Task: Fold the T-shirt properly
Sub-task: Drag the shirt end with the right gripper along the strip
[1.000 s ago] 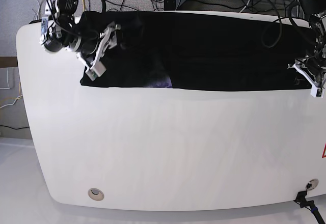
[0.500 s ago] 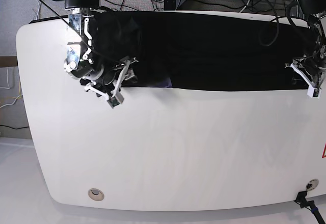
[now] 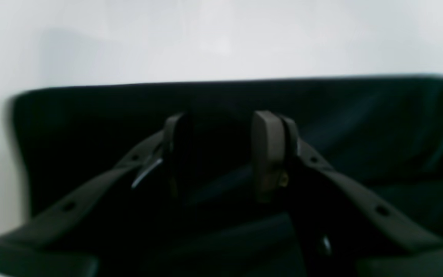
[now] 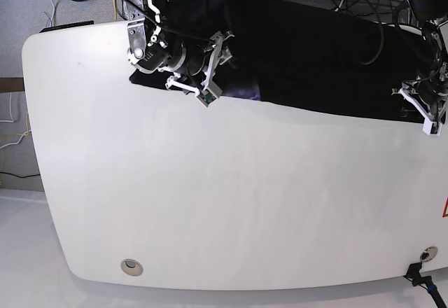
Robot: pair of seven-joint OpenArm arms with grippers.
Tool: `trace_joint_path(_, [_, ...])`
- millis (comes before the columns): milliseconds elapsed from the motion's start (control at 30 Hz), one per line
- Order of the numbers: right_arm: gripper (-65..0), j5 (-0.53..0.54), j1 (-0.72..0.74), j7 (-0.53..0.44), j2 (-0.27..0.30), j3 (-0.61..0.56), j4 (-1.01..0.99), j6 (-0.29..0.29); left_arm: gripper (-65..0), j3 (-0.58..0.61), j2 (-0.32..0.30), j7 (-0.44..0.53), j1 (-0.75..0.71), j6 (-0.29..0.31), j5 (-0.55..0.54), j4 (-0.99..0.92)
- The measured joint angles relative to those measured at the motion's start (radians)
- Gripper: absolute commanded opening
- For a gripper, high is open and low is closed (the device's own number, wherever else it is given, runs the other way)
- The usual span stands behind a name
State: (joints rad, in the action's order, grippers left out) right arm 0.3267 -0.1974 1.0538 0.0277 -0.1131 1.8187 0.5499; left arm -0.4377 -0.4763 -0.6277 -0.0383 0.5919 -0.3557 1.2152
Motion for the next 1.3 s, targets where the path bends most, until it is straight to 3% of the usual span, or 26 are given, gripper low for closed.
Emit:
trace_joint_path(133, [-24.9,0.183,0.000,0.004,0.006,-0.009,0.006,-0.004,-41.1,0.005,0.027,0.011,0.021,0.010,0.028,0.000])
trace_joint_path(267, [-24.9,0.197,0.000,0.005,0.026,-0.011,0.006,-0.008,-41.1,0.000,0.033,0.007,0.016,-0.001,0.064,-0.001])
trace_joint_path(367, [-24.9,0.211,-0.001,0.005,0.073,-0.013,0.010,-0.008,-41.1,0.003,0.045,0.007,0.018,0.004,0.059,-0.001])
trace_joint_path(467, [-24.9,0.204,-0.003,0.096,0.105,-0.009,0.080,-0.005,-41.1,0.003,0.040,0.007,0.019,0.003,0.060,-0.001])
trace_joint_path(533, [-25.6,0.295,-0.003,0.124,0.106,-0.013,0.105,-0.001,-41.1,0.003,0.040,0.007,0.019,0.003,0.060,0.000])
trace_joint_path(567, [-28.2,0.357,-0.003,0.125,0.111,-0.013,0.108,0.000,-41.1,0.003,0.041,0.007,0.019,0.003,0.060,0.000])
trace_joint_path(633, [-41.2,0.419,-0.003,0.124,0.135,-0.014,0.109,0.000,-41.1,0.003,0.041,0.007,0.018,0.003,0.061,0.000])
trace_joint_path(700, [-62.1,0.398,-0.003,0.129,0.145,-0.005,0.108,-0.004,-41.1,0.003,0.041,0.007,0.019,0.003,0.060,-0.001])
trace_joint_path(733, [-65.0,0.396,-0.003,0.129,0.145,-0.003,0.106,-0.007,-41.1,0.003,0.042,0.007,0.019,0.003,0.060,0.000])
trace_joint_path(833, [-65.0,0.355,-0.006,0.118,0.148,-0.013,0.105,-0.007,-41.1,0.003,0.042,0.007,0.016,0.003,0.060,0.000])
trace_joint_path(933, [-65.0,0.243,-0.055,0.117,0.155,-0.010,0.105,-0.003,-41.1,0.003,0.041,0.007,0.017,0.003,0.061,-0.001])
trace_joint_path(1133, [-65.0,0.113,-0.134,-0.019,0.195,-0.013,0.045,0.000,-41.1,0.003,0.041,0.007,0.016,0.003,0.060,-0.001])
trace_joint_path(1300, [-65.0,0.159,-0.110,-0.170,0.238,-0.011,-0.062,0.020,-41.1,0.003,0.041,0.007,0.014,0.003,0.060,-0.001])
